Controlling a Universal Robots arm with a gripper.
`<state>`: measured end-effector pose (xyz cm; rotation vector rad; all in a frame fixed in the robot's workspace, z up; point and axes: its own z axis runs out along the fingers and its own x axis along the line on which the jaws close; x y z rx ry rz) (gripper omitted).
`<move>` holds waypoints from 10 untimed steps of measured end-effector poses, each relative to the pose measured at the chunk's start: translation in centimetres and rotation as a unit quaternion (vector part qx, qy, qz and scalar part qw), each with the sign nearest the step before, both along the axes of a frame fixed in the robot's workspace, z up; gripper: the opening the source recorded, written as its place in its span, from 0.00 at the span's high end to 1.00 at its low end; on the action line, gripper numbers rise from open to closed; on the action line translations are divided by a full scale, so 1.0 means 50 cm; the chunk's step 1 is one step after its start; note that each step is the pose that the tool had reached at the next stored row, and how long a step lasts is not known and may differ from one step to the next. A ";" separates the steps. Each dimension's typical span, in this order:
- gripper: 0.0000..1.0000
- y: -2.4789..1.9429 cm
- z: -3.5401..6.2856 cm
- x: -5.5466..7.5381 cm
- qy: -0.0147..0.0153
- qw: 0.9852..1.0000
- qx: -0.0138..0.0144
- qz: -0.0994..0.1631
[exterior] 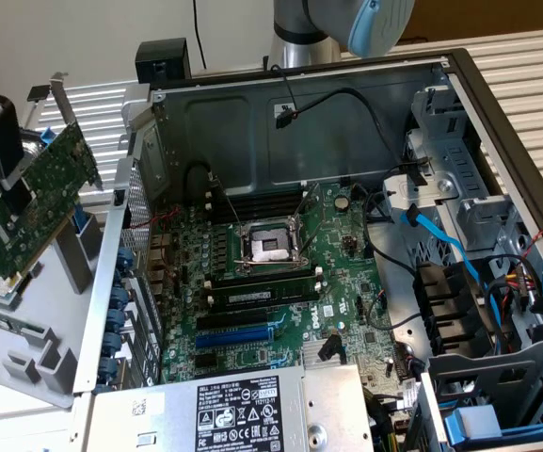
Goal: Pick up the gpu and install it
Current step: 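Pick up the gpu and move the gpu toward the slot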
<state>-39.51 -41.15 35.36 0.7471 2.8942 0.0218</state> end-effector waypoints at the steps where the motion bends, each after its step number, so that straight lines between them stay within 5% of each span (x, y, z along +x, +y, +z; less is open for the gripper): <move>1: 0.73 0.0001 0.009 0.000 0.000 1.000 0.000 0.000; 8: 0.73 0.0015 0.071 0.007 0.000 1.000 -0.001 0.000; 10: 0.73 0.0016 0.072 0.007 0.000 1.000 -0.001 0.000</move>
